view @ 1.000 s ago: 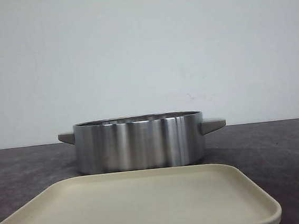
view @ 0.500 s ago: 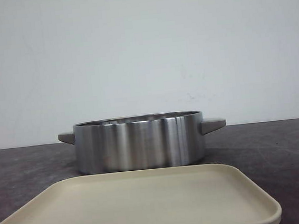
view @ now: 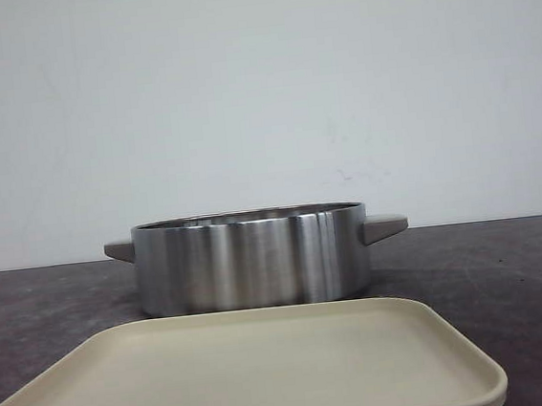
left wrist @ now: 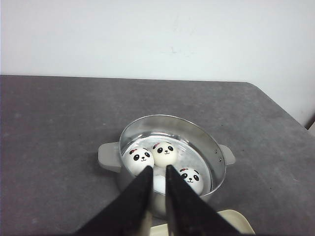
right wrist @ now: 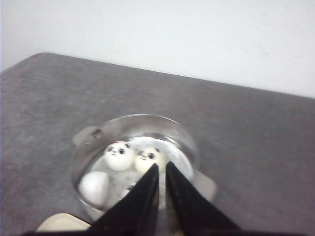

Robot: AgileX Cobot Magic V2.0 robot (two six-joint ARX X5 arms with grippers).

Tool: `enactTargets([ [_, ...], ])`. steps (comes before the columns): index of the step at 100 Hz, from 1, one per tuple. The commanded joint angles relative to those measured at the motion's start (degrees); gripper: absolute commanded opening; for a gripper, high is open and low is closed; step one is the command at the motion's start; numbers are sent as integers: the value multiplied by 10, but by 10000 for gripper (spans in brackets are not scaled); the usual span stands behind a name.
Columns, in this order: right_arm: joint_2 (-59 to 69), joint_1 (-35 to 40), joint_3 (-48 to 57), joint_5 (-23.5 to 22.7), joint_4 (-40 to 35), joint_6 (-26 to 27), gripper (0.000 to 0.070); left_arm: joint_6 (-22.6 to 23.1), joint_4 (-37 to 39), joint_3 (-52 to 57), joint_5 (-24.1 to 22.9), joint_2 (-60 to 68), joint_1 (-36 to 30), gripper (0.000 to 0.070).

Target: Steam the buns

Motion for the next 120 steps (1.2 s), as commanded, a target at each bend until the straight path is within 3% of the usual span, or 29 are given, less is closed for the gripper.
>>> enactTargets([
  [1, -28, -38, -27, -27, 1, -7, 17, 0, 5, 6, -3, 2, -5, 0],
  [26, -208, -240, -247, -92, 193, -6, 17, 0, 5, 6, -3, 2, -5, 0],
  [48, -341, -358, -398, -115, 203, -4, 17, 0, 5, 6, -3, 2, -5, 0],
  [67, -418, -404, -488, -117, 205, -4, 17, 0, 5, 6, -3, 2, -5, 0],
  [90, -453, -422, -539, -161, 182, -2, 17, 0, 5, 6, -3, 2, -5, 0],
  [120, -453, -422, -539, -126, 197, -2, 17, 0, 5, 6, -3, 2, -5, 0],
])
